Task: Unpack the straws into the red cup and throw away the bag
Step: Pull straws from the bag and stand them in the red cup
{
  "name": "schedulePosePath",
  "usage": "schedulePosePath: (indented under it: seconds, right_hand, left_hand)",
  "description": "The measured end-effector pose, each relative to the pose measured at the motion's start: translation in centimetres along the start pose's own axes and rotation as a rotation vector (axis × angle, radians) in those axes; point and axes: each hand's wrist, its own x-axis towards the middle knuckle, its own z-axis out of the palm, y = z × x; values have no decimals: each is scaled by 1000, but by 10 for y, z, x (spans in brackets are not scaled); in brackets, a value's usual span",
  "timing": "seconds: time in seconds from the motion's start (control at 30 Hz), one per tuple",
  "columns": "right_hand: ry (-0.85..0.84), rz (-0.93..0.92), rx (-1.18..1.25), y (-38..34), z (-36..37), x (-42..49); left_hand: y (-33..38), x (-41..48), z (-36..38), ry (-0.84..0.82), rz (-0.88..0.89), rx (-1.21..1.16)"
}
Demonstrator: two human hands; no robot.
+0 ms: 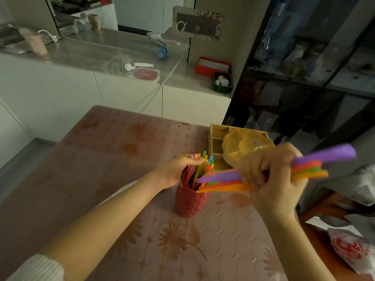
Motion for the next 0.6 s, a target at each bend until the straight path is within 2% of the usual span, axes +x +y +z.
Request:
schedulePosePath:
  seconds: [0.03,0.13,0.27,0.4,0.53,0.6]
  right_hand:
    - [-20,14,66,-2,6,9]
    - [-42,35,37,-5,19,38]
    - [-188,27,104,-5,30,42]
    - [-25,87,7,-1,40,52]
    - [166,174,-13,-7,40,73]
    - [203,204,-10,-11,41,77]
  left_hand:
    - [-1,0,-1,2,5,-4]
    - [-2,0,1,17,49,-30]
    - [-5,4,2,154,63,18]
    - [-7,4,1,113,97,-51]
    - [-8,2,0,91,98,-12]
    - [-6,0,1,88,101,20]
